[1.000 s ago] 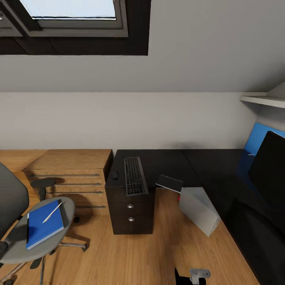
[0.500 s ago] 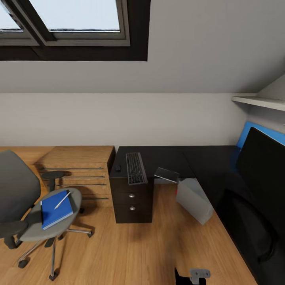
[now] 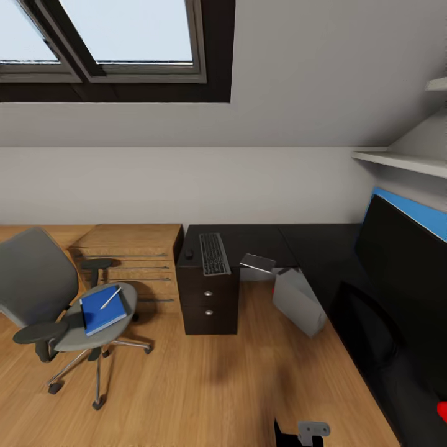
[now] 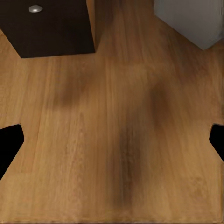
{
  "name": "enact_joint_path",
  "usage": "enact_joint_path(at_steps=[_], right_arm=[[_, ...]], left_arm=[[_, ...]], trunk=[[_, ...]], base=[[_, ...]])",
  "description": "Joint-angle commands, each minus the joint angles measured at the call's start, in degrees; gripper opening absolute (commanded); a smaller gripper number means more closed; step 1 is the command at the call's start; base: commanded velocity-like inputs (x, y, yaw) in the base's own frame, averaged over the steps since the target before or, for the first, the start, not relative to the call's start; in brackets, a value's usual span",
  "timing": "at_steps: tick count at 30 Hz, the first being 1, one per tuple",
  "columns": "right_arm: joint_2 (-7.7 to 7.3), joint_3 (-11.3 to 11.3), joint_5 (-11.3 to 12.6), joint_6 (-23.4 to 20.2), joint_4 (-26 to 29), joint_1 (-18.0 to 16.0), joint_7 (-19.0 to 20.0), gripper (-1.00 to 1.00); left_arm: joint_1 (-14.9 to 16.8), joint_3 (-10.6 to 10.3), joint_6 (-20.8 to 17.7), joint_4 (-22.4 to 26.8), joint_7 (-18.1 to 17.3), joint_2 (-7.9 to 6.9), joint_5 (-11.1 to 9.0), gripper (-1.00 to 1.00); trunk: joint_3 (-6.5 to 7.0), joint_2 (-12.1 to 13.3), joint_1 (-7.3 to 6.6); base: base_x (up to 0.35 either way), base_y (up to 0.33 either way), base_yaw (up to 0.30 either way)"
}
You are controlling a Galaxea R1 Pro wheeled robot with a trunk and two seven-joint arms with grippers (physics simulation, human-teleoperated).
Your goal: In the bedroom, organize the workspace by keeping the computer under the desk, ensuring the monitor is on the desk, placing the keyboard on the desk next to the monitor, placing the mouse on the desk next to the keyboard, moving the folder from the swivel chair onto the desk next to the mouse, stacking the notebook on top of the folder with the pen on top of the notebook, and positioning the swivel chair next to the desk.
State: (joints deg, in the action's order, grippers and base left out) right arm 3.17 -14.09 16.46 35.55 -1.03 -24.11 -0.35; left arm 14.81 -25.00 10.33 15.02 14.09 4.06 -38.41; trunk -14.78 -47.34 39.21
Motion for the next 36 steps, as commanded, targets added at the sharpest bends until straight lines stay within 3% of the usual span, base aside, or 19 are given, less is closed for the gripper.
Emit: enact_joint_path(at_steps=[1, 17, 36], right_arm=[[0.01, -0.5, 0.5, 0.2, -0.1, -0.1, 0.0, 1.00], [-0.01, -0.5, 0.5, 0.3, -0.1, -0.1, -0.1, 1.00], [-0.07, -0.5, 0.5, 0.2, -0.1, -0.1, -0.1, 1.00]], left_arm=[[0.0, -0.5, 0.2, 0.0, 0.3, -0.02, -0.4, 1.00], [0.0, -0.5, 0.2, 0.0, 0.4, -0.02, -0.5, 1.00], [0.0, -0.6, 0.1, -1.1, 0.4, 0.96, -0.4, 1.00]], trunk=[[0.11, 0.4, -0.25], [2.98, 6.8, -3.77], [6.39, 14.4, -7.94]], base=[[-0.338, 0.000, 0.000], [-0.339, -0.031, 0.000], [-0.303, -0.209, 0.000]])
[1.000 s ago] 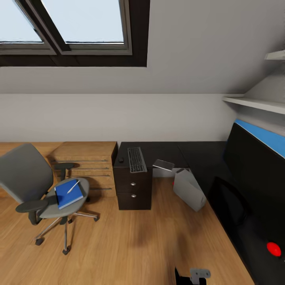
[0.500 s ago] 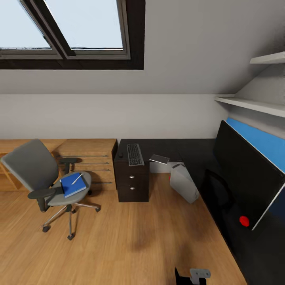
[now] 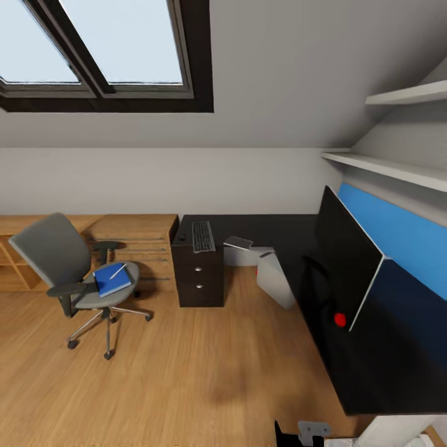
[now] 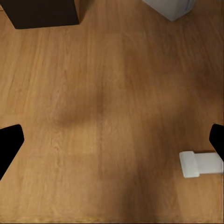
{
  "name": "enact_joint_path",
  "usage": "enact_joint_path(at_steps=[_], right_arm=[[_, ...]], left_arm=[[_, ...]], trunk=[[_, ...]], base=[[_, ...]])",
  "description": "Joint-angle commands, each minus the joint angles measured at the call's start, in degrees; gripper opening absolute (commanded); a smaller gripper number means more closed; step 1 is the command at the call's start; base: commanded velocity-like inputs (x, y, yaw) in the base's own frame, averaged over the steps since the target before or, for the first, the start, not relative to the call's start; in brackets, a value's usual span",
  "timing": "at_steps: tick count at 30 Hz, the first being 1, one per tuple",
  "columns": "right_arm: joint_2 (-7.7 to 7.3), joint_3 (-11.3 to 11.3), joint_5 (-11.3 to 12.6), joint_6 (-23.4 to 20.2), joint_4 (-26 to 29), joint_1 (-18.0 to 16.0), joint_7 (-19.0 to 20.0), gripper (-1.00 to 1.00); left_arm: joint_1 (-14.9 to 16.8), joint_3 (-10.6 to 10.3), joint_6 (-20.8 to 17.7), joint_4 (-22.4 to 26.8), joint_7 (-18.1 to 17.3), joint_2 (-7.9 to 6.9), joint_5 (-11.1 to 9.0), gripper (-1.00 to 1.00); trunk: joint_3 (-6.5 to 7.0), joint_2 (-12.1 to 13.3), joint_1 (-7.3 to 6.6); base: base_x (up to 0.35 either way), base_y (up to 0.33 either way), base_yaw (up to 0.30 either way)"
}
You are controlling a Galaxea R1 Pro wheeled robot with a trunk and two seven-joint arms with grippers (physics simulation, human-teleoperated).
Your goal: In the bedroom, organize the workspace by keeping the computer under the desk, ensuring the monitor is on the desk, placing the keyboard on the desk next to the monitor, placing the mouse on the desk next to the keyboard, moving the folder from the swivel chair onto the desk next to the mouse, stacking the notebook on top of the folder with the pen on top of the notebook, and positioning the swivel chair next to the desk.
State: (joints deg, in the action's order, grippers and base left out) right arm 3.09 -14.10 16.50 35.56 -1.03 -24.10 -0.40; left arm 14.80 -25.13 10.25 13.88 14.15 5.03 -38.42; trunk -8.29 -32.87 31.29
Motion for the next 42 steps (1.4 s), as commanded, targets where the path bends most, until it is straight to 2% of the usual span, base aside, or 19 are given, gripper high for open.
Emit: enact_joint_path(at_steps=[1, 5, 18, 23, 25, 26, 27, 30, 31, 34, 38, 39, 41, 42], right_arm=[[0.01, -0.5, 0.5, 0.2, -0.1, -0.1, 0.0, 1.00], [0.00, -0.5, 0.4, 0.2, -0.1, -0.1, -0.1, 1.00], [0.52, -0.7, 0.4, 0.3, -0.1, -0.1, -0.1, 1.00], [1.32, -0.8, 0.3, 0.3, 0.6, -0.1, -0.1, 1.00], [1.62, -0.8, 0.4, 0.4, 2.1, -0.1, -0.1, 1.00], [2.40, -0.8, 0.3, -0.2, 6.9, -0.1, -0.2, 1.00], [2.80, -0.8, 0.3, -1.0, 10.3, -0.1, -0.3, 1.00], [3.12, -0.7, 0.4, -4.5, 16.4, -0.1, -0.5, 1.00], [3.20, -0.7, 0.4, -8.6, 21.2, -0.1, -0.7, 1.00], [3.20, -0.5, 0.4, -16.8, 29.1, -0.2, -0.9, 1.00], [3.08, 0.2, 0.4, -27.7, 40.6, -0.2, -1.5, 1.00], [2.80, 1.2, 0.5, -32.7, 47.0, -0.2, -2.2, 1.00], [2.47, 2.6, 0.6, -37.6, 53.5, -0.2, -3.2, 1.00], [2.26, 4.4, 0.8, -42.8, 59.9, -0.2, -4.2, 1.00]], left_arm=[[0.1, -0.5, 0.2, 0.0, 0.3, 0.00, -0.4, 1.00], [0.1, -0.4, 0.3, -0.1, 0.3, 0.03, -0.4, 1.00], [0.1, -0.3, 0.5, 0.4, 0.3, -0.44, -0.3, 1.00], [0.1, -0.2, 0.4, 4.9, 0.4, -0.86, -0.2, 1.00], [0.1, -0.1, 0.1, 9.6, 0.8, -1.66, -0.2, 1.00], [0.1, -0.1, -1.9, 17.1, 3.0, -2.82, -0.3, 1.00], [0.1, 0.1, -4.4, 21.5, 5.2, -3.58, -0.4, 1.00], [0.1, 0.8, -9.8, 28.9, 9.2, -4.80, -0.6, 1.00], [0.1, 1.5, -13.9, 33.9, 11.5, -5.65, -0.7, 1.00], [0.1, 3.3, -20.1, 41.7, 13.9, -6.50, -0.8, 1.00], [0.1, 6.7, -27.3, 52.7, 15.6, -6.93, -0.6, 1.00], [0.1, 8.0, -30.2, 58.3, 16.3, -6.98, -0.5, 1.00], [0.1, 9.0, -32.5, 63.9, 17.2, -7.02, -0.4, 1.00], [0.1, 9.6, -34.5, 68.9, 18.6, -7.09, -0.4, 1.00]], trunk=[[0.08, 0.3, -0.23], [0.80, 1.9, -1.11], [3.14, 7.1, -3.97], [4.03, 9.1, -5.07], [4.39, 10.0, -5.50], [4.39, 10.0, -5.50], [4.39, 10.0, -5.50], [4.39, 10.0, -5.50], [4.39, 10.0, -5.50], [4.39, 10.0, -5.50], [4.39, 10.0, -5.50], [4.39, 10.0, -5.50], [4.39, 10.0, -5.50], [4.39, 10.0, -5.50]], base=[[-0.270, -0.245, 0.000], [-0.215, -0.201, 0.000], [-0.023, -0.021, 0.000], [-0.001, -0.001, 0.000], [0.000, 0.000, 0.000], [0.000, 0.000, 0.000], [0.000, 0.000, 0.000], [0.000, 0.000, 0.000], [0.000, 0.000, 0.000], [0.000, 0.000, 0.000], [0.000, 0.000, 0.000], [0.000, 0.000, 0.000], [0.000, 0.000, 0.000], [0.000, 0.000, 0.000]])
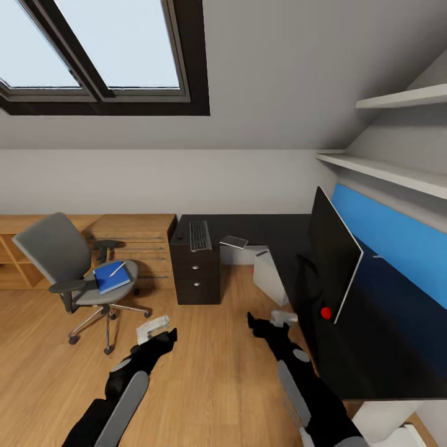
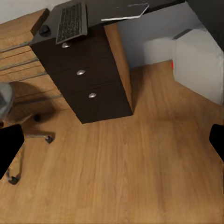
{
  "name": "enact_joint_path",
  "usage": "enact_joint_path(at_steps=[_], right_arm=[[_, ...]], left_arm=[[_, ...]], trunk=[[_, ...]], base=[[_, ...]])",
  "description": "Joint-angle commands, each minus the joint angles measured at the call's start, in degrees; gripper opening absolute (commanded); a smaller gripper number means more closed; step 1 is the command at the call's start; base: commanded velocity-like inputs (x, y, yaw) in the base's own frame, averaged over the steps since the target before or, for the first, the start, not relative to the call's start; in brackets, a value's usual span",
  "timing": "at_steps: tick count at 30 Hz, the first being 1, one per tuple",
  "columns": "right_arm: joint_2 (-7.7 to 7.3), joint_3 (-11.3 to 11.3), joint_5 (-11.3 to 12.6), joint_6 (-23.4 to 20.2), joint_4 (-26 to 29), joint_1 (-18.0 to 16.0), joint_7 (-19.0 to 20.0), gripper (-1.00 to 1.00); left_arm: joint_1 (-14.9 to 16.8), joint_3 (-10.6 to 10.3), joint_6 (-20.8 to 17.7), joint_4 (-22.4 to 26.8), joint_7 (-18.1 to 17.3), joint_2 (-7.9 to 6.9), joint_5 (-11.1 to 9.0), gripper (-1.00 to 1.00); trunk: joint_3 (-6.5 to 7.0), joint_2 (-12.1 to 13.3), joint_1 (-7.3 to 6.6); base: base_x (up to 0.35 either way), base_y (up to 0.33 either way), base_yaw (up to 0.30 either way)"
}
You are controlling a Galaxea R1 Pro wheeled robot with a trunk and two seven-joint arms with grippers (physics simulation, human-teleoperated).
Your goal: In the bedroom, organize the workspace by keeping the computer under the desk, ensuring the monitor is on the desk, placing the keyboard on the desk next to the monitor, placing the mouse on the desk next to the keyboard, moving the folder from the swivel chair onto the desk next to the mouse, stacking the notebook on top of the folder with the pen on top of the notebook, and positioning the swivel chair next to the desk.
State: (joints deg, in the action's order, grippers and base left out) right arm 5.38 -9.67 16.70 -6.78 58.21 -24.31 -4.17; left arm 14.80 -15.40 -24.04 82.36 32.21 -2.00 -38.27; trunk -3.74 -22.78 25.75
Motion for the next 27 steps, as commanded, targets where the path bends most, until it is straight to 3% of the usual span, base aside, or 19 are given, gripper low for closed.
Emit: enact_joint_path(at_steps=[1, 4, 8, 10, 17, 18, 20, 21, 25, 27], right_arm=[[-0.10, 0.8, 0.6, -3.0, 3.7, 0.0, -0.9, 1.00], [-0.27, 4.1, 0.9, -12.8, 13.1, 0.0, -2.2, 1.00], [-0.38, 6.2, 1.1, -20.4, 18.0, 0.0, -2.7, 1.00], [-0.42, 6.6, 1.1, -21.6, 17.2, 0.1, -2.8, 1.00], [-0.43, 6.8, 0.8, -20.8, 13.7, 0.3, -3.1, 1.00], [-0.56, 6.9, 0.6, -17.6, 11.4, 0.3, -3.6, 1.00], [-0.86, 6.9, 0.4, -15.6, 10.5, 0.3, -4.5, 1.00], [-1.99, 6.9, -0.1, -13.5, 9.8, 0.3, -6.0, 1.00], [-3.89, 7.1, -0.3, -10.5, 8.4, 0.3, -7.0, 1.00], [-5.75, 7.9, -0.3, -7.0, 5.5, 0.3, -7.3, 1.00]], left_arm=[[0.1, 0.1, -1.0, 2.5, 1.4, -0.07, -0.5, 1.00], [0.1, 0.6, -3.3, 7.2, 4.3, 0.00, -0.7, 1.00], [0.1, 1.2, -4.4, 8.8, 5.9, -0.22, -1.0, 1.00], [0.1, 1.3, -4.6, 8.0, 6.3, -0.32, -0.6, 1.00], [0.1, 1.3, -4.7, 7.1, 6.6, -0.35, -0.5, 1.00], [0.1, 1.1, -4.6, 6.4, 6.5, -0.31, -0.6, 1.00], [0.1, 1.0, -4.6, 5.7, 6.5, -0.24, -0.6, 1.00], [0.1, 0.9, -4.6, 5.2, 6.5, -0.19, -0.6, 1.00], [0.1, -0.1, -4.6, 4.9, 6.4, -0.14, -0.6, 1.00], [0.1, -1.9, -4.7, 4.7, 6.4, -0.14, -0.7, 1.00]], trunk=[[-0.16, -0.1, 0.04], [-0.16, -0.1, 0.04], [-0.16, -0.1, 0.04], [-0.16, -0.1, 0.04], [-0.16, -0.1, 0.04], [-0.16, -0.1, 0.04], [-0.16, -0.1, 0.04], [-0.15, -0.1, 0.04], [-0.05, -0.1, 0.04], [0.00, -0.1, 0.04]], base=[[0.000, 0.000, 0.000], [0.000, 0.000, 0.000], [0.000, 0.000, 0.000], [0.000, 0.000, 0.000], [0.000, 0.000, 0.000], [0.000, 0.000, -0.017], [0.000, 0.000, -0.072], [0.000, 0.000, -0.201], [0.000, 0.000, -0.240], [0.000, 0.000, -0.267]])
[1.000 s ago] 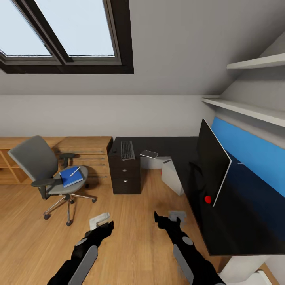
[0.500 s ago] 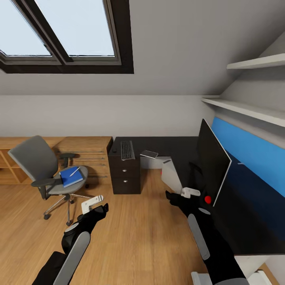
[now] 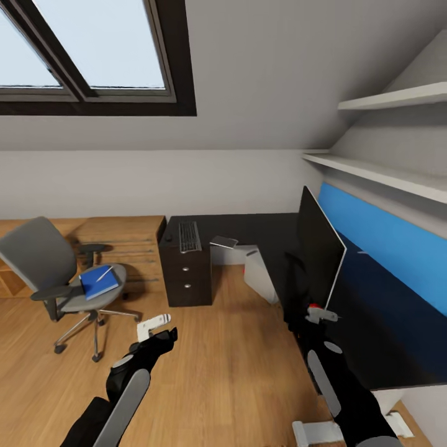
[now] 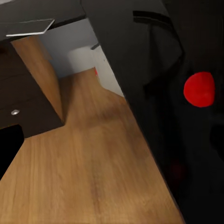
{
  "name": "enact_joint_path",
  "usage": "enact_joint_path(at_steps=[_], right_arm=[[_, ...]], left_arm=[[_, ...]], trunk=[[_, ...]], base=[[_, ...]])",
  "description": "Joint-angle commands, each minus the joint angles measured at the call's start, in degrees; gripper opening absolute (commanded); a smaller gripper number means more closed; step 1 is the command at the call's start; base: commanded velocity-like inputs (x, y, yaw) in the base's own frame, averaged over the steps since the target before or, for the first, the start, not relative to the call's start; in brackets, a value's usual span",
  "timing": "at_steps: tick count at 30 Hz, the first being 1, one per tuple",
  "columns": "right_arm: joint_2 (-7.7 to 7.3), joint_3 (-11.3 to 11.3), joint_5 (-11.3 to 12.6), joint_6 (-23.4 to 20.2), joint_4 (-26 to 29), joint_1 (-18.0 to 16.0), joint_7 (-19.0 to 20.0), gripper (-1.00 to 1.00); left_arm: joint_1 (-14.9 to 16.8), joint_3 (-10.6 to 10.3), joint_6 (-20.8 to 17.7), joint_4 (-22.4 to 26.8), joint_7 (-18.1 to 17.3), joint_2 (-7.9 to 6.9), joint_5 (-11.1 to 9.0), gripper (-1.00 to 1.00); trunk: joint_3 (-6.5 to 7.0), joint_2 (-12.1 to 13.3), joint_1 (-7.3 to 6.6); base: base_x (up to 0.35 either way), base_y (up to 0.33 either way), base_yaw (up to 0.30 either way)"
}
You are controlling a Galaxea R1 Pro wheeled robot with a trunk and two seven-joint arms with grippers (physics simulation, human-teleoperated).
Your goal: In the bedroom, organize the workspace by keeping the computer under the desk, ensuring the monitor is on the desk, placing the keyboard on the desk next to the monitor, placing the mouse on the desk next to the keyboard, moving the folder from the swivel chair onto the desk next to the mouse, stacking the notebook on top of the folder with the pen on top of the notebook, and positioning the swivel chair next to the desk.
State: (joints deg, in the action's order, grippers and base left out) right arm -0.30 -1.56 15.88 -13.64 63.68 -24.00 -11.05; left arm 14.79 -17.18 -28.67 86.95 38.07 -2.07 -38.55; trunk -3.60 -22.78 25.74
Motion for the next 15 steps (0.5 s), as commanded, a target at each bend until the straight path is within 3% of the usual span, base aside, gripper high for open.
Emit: enact_joint_path(at_steps=[1, 3, 5, 8, 15], right_arm=[[-1.07, 0.5, 0.5, 2.0, -1.6, -0.1, -0.5, 1.00], [-1.89, 1.2, 0.5, 4.1, -3.3, -0.2, -0.6, 1.00], [-3.40, 3.5, 0.5, 8.6, -6.8, -0.4, -1.1, 1.00], [-4.66, 5.5, 0.5, 10.6, -9.0, -0.5, -1.5, 1.00], [-6.25, 7.0, 0.5, 14.4, -12.6, -0.8, -1.7, 1.00]], left_arm=[[0.1, -1.2, 0.0, -0.2, 0.6, -0.08, -0.4, 1.00], [0.1, -2.0, 0.0, -0.3, 0.6, -0.10, -0.5, 1.00], [0.1, -3.0, 0.0, -0.6, 0.7, -0.07, -0.5, 1.00], [0.1, -3.3, 0.0, -0.9, 0.7, -0.07, -0.6, 1.00], [0.1, -3.5, 0.0, -1.3, 0.7, -0.02, -0.6, 1.00]], trunk=[[-0.11, -0.1, 0.04], [-0.05, -0.1, 0.04], [0.01, -0.1, 0.04], [0.09, -0.1, 0.04], [0.31, -0.1, 0.04]], base=[[0.000, 0.000, -0.274], [0.000, 0.000, -0.276], [0.000, 0.000, -0.279], [0.000, 0.000, -0.280], [0.000, 0.000, -0.281]])
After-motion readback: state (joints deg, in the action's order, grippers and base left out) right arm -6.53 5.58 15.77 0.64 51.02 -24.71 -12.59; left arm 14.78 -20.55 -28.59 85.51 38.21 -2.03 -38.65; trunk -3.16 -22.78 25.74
